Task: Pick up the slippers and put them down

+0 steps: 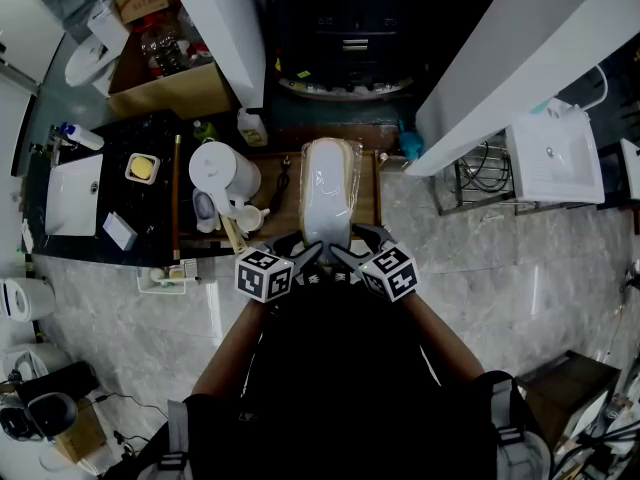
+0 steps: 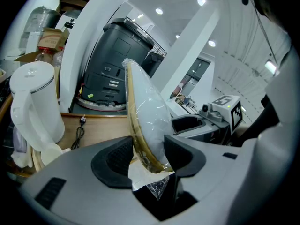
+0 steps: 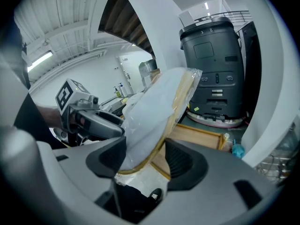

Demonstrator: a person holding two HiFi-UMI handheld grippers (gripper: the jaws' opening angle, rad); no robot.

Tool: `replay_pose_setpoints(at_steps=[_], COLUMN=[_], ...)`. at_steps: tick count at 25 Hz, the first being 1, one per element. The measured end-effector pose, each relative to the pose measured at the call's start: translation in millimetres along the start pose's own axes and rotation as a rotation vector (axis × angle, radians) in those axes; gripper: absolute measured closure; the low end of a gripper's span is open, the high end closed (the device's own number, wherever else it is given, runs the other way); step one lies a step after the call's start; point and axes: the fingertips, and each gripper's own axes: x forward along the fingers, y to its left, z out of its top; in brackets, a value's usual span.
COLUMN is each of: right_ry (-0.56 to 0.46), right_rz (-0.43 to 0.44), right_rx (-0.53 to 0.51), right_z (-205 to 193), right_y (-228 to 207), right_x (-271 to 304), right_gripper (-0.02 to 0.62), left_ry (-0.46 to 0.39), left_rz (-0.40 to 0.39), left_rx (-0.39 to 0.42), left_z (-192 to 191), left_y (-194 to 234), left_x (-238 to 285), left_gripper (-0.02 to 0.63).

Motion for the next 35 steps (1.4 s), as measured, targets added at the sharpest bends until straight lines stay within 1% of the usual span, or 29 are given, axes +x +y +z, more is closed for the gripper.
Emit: replay_pose_setpoints(at_steps=[7, 15, 35], right_ry=[0.003, 0.022, 0.068], right_rz=[0.013, 0.022, 0.038], right_rx=[0.013, 0.040, 0.064], right_z=[-4.3, -11.9, -24.5], right_y=[-0.9, -2.3, -13.9], right_x=[1.8, 5.7, 22.0], right_gripper=[0.331, 0.331, 0.331], left_ry=[0.006, 0.032, 0.093], left_rz=[0.002, -0.001, -0.008], left_rx=[-0.011, -0.024, -0.034], left_z=[-4.1, -10.9, -20.3], left_y=[1.3, 4.3, 17.2], left_x=[1.9, 6.3, 18.5], left_gripper=[0.394, 0.394, 0.394])
